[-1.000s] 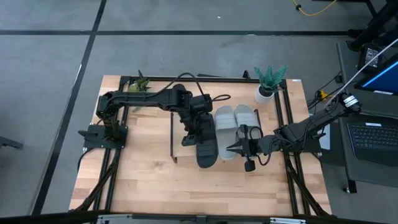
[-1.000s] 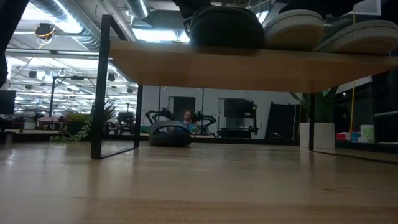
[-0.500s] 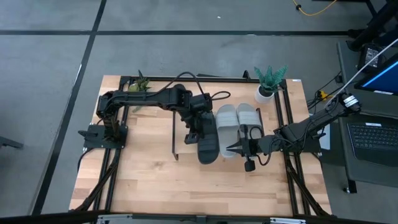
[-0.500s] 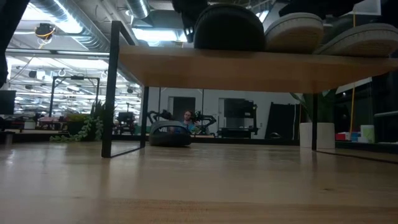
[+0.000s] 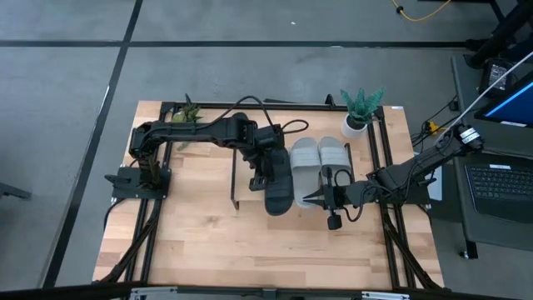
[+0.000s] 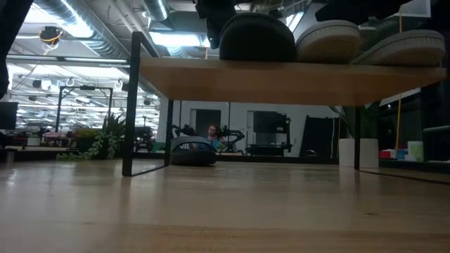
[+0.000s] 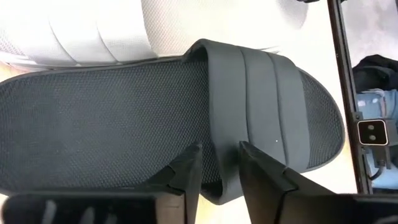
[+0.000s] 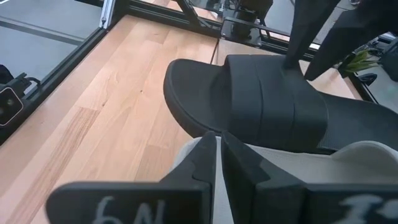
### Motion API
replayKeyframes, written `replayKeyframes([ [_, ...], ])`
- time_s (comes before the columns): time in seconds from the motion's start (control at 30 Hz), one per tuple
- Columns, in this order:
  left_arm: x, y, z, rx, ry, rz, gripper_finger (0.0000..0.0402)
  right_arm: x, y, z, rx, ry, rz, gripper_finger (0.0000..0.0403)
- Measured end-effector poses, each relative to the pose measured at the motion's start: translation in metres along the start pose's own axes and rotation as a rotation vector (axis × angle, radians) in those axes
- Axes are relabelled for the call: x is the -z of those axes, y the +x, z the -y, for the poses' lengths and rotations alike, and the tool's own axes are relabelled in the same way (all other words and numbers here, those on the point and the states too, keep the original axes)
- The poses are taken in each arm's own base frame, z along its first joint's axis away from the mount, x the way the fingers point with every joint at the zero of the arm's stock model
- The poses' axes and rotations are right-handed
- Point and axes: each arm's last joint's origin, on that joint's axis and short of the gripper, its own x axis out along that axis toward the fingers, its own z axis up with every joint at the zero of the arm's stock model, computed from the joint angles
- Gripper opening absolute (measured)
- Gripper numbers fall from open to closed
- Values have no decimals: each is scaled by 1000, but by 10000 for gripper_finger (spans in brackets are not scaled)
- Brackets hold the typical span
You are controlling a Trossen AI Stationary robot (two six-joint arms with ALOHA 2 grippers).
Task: Pick and place slides into the shelf
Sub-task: Put the left black slide on the shelf, then put the black slide on the shelf
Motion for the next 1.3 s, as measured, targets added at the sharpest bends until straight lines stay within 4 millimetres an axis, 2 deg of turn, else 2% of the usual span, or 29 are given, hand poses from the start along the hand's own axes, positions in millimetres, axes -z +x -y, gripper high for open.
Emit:
replayKeyframes([
  [0.23, 0, -6, 2, 6, 0, 14, 124, 0, 0, 0, 0, 0, 0, 28],
  [0.73, 4, -26, 4, -49, 22, 43, 146, 0, 0, 0, -1, 25, 0, 28],
  [1.0, 12, -60, 13, -72, 46, 88, 146, -10, 0, 0, 3, 15, 97, 28],
  [1.13, 20, -86, 17, -176, 57, 119, 141, -14, -1, 1, 7, -5, 134, 28],
  [1.3, 38, -115, 20, -347, 109, 89, 116, -15, -1, 1, 8, -5, 145, 28],
])
